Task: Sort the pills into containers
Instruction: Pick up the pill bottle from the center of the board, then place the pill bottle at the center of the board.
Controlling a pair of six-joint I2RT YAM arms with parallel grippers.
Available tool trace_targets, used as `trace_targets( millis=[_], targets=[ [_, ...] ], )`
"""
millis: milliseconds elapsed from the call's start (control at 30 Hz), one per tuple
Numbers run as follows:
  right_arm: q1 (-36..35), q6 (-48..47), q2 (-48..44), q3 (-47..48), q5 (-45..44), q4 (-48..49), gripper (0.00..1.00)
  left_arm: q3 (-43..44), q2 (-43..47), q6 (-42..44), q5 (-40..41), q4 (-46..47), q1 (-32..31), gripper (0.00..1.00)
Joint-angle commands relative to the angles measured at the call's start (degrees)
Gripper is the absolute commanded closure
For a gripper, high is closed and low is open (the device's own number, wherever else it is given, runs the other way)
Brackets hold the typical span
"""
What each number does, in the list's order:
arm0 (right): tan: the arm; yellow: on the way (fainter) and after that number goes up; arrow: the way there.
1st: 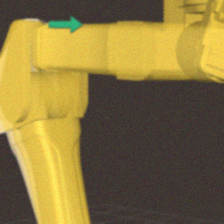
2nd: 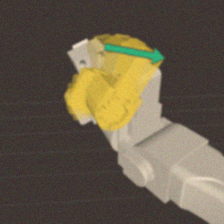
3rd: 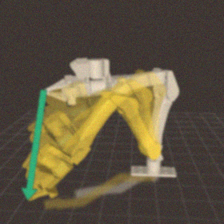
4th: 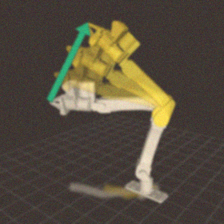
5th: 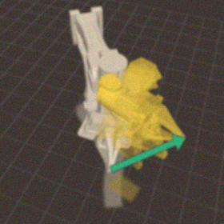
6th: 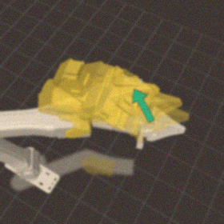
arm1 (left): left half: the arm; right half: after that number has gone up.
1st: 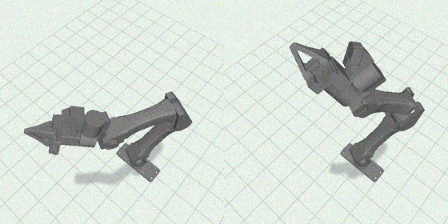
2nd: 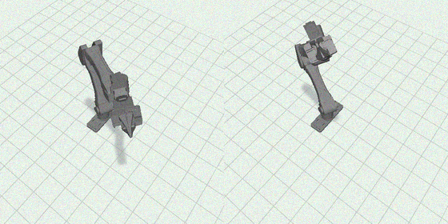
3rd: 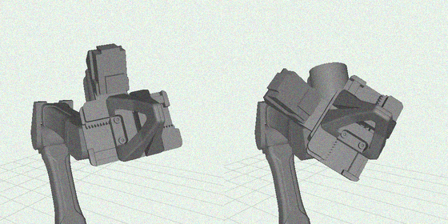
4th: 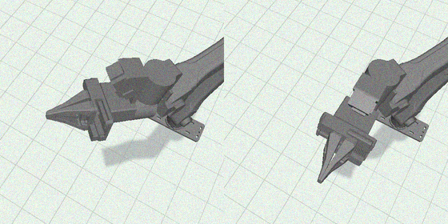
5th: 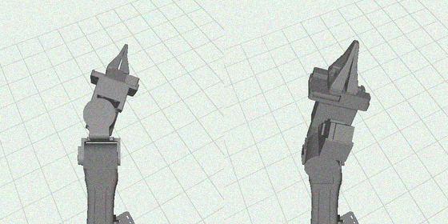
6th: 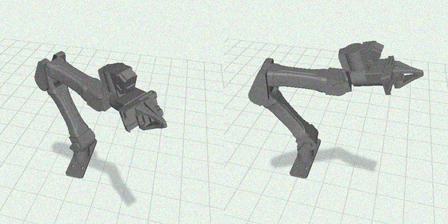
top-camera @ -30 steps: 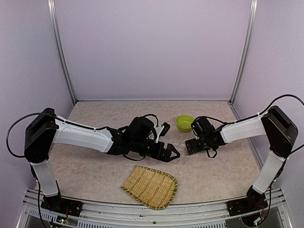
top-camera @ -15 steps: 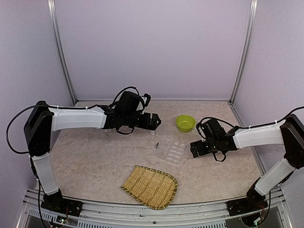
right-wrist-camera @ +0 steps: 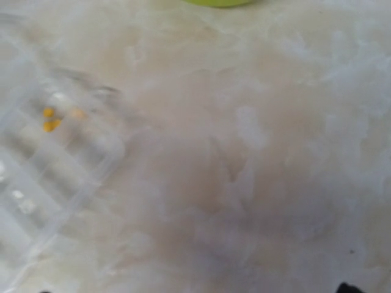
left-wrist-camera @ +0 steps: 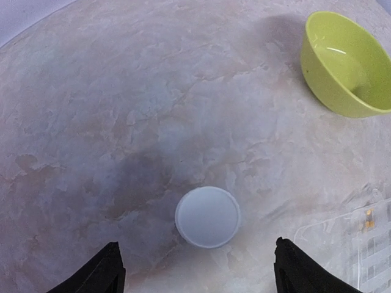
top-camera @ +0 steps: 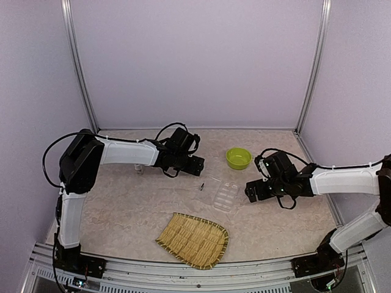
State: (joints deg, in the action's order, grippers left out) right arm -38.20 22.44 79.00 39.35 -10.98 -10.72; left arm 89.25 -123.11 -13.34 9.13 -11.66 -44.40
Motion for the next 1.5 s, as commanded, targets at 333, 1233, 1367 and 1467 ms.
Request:
trace_targets(
  millis=[333, 1233, 1367, 1467],
  targets=[
    [-7.0, 1.6, 0.2, 0.7, 0.8, 1.2, 0.00, 4.3, -4.6, 1.0, -3.6, 1.7, 1.9, 0.47],
    [-9.0, -2.0, 0.4, 2.9, 2.3, 3.3, 0.00, -3.1, 3.5, 0.2, -8.7, 5.6, 1.8, 0.77],
    [-9.0, -2.0, 0.0, 2.6, 2.0, 3.2, 0.00, -4.4, 3.8, 0.2, -6.0, 4.8, 1.2, 0.76],
    [-9.0, -2.1, -0.2, 2.6, 1.8, 3.1, 0.00, -5.5, 3.7, 0.3, -4.3, 4.2, 0.4, 0.74]
  ],
)
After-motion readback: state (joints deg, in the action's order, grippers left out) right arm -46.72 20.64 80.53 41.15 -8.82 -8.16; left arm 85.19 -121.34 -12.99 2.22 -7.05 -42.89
